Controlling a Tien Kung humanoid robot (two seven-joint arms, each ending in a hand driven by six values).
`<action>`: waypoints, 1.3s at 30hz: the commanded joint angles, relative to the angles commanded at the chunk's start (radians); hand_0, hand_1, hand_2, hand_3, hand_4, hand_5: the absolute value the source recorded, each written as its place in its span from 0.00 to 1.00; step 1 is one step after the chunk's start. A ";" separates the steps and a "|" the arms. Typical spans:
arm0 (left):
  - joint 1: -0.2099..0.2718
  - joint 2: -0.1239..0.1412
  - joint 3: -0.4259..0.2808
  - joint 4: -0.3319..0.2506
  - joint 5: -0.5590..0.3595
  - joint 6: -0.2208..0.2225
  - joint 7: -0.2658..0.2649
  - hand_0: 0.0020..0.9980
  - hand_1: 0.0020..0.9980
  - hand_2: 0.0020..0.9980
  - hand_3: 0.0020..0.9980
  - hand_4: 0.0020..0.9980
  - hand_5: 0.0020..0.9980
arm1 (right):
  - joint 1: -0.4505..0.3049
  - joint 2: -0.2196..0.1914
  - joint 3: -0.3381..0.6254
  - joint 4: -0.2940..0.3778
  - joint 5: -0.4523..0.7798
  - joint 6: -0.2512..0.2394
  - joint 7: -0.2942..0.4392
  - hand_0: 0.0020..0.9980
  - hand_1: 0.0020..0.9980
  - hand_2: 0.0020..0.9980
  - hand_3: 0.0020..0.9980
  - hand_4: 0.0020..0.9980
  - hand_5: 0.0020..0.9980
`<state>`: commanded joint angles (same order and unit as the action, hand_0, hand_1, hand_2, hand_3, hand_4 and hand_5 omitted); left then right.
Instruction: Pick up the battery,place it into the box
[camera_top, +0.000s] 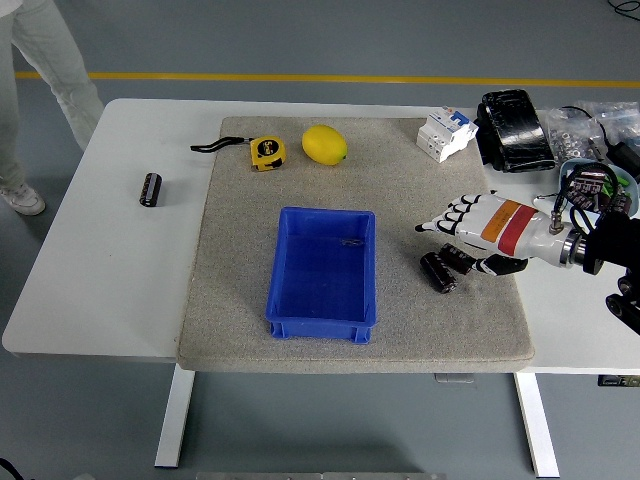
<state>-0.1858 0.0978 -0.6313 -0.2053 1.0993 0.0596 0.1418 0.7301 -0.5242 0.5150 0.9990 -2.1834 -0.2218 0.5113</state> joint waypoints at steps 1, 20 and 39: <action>-0.001 0.000 -0.001 0.000 0.001 0.000 0.000 0.77 0.75 0.78 0.57 0.61 0.53 | 0.002 -0.003 -0.003 0.001 -0.003 0.003 -0.001 0.85 0.81 0.86 0.94 0.67 0.04; 0.006 0.000 -0.021 -0.005 0.038 -0.008 0.009 0.77 0.74 0.78 0.57 0.61 0.54 | 0.032 -0.001 -0.101 -0.062 -0.013 -0.004 0.000 0.86 0.83 0.88 0.97 0.67 0.01; 0.003 0.000 -0.006 -0.010 0.023 -0.012 0.011 0.77 0.74 0.78 0.57 0.61 0.54 | 0.038 0.026 -0.113 -0.135 -0.017 -0.021 0.009 0.86 0.83 0.88 0.98 0.66 0.02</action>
<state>-0.1832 0.0980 -0.6376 -0.2149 1.1223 0.0478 0.1530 0.7684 -0.4977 0.4020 0.8637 -2.1999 -0.2427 0.5200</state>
